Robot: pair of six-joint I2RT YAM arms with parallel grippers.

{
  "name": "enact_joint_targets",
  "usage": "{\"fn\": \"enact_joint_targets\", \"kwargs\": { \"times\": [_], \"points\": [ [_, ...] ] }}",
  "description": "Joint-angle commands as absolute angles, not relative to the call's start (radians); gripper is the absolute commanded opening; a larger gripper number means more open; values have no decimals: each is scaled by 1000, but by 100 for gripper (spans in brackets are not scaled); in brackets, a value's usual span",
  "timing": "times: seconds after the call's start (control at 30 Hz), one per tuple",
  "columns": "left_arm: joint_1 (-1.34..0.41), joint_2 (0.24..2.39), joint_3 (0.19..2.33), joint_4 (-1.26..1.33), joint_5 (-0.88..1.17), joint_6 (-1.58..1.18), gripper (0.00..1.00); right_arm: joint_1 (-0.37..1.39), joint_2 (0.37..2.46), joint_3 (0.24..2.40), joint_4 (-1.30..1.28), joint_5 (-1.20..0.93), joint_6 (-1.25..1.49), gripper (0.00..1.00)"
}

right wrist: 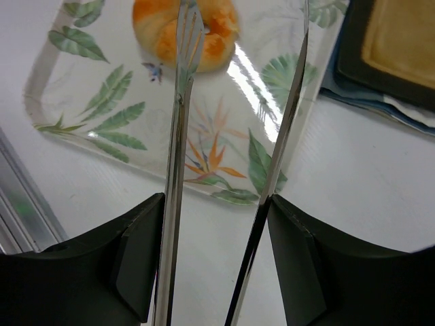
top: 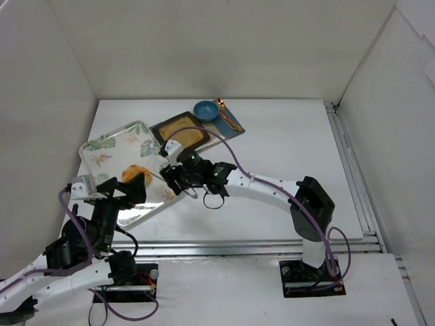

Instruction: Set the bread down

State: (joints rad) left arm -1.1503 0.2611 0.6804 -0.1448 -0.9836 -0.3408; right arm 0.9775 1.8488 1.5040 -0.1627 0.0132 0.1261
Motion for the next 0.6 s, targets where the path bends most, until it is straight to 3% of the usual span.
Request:
{"fn": "enact_joint_targets", "kwargs": {
  "times": [0.0, 0.57],
  "points": [
    [-1154, 265, 715, -137, -1002, -336, 99, 1006, 1856, 1534, -6, -90, 86, 56],
    [-1154, 296, 713, -155, -1028, -336, 99, 1032, 2051, 1658, 61, -160, 43, 60]
  ]
}}
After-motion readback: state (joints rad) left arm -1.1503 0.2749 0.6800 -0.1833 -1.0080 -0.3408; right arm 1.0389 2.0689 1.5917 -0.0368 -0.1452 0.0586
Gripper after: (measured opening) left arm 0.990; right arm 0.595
